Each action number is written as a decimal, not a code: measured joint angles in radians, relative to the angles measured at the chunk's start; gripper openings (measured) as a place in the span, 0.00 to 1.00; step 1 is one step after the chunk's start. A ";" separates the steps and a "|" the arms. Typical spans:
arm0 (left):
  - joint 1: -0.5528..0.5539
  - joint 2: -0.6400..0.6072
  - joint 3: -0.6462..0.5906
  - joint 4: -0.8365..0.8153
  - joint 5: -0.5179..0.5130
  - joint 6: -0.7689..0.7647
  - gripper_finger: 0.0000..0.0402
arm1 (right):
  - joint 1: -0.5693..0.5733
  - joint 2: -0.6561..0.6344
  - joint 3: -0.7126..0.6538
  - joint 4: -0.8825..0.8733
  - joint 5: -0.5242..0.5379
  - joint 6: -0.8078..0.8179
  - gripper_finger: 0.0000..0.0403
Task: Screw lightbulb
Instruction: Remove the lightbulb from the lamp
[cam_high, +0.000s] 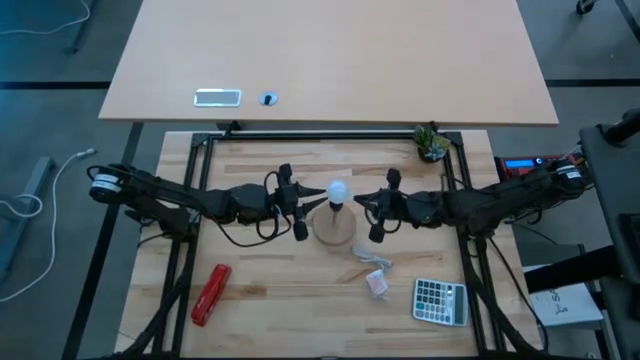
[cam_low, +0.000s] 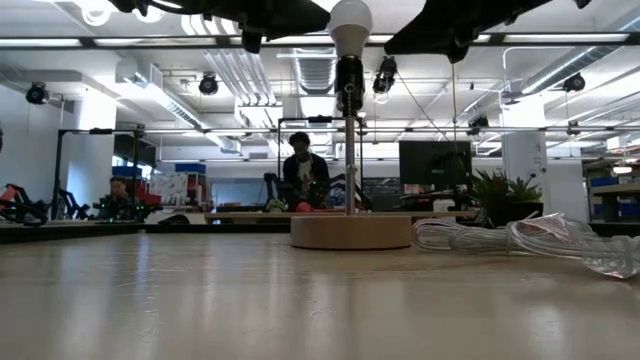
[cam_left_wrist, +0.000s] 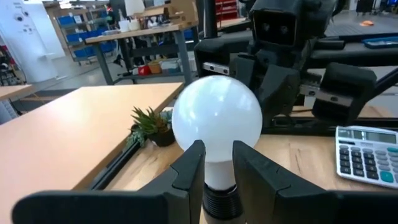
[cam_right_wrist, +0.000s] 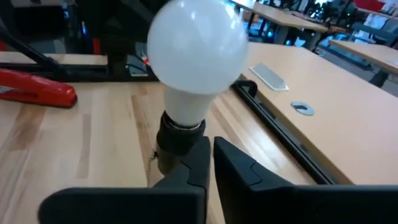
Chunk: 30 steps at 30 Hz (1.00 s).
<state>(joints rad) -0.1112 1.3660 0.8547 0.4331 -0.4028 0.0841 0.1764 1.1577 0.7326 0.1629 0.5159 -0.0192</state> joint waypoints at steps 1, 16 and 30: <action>0.000 0.001 0.000 -0.001 0.000 -0.004 0.19 | 0.000 0.007 -0.001 0.003 0.000 0.001 0.05; 0.000 0.001 0.000 -0.015 -0.007 -0.023 0.19 | -0.011 0.117 -0.007 0.240 0.000 -0.043 0.47; 0.002 0.002 0.000 -0.016 -0.007 -0.023 0.19 | -0.058 0.209 0.008 0.371 -0.045 -0.025 0.72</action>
<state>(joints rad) -0.1093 1.3682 0.8547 0.4174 -0.4098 0.0607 0.1180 1.3670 0.7405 0.5342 0.4709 -0.0439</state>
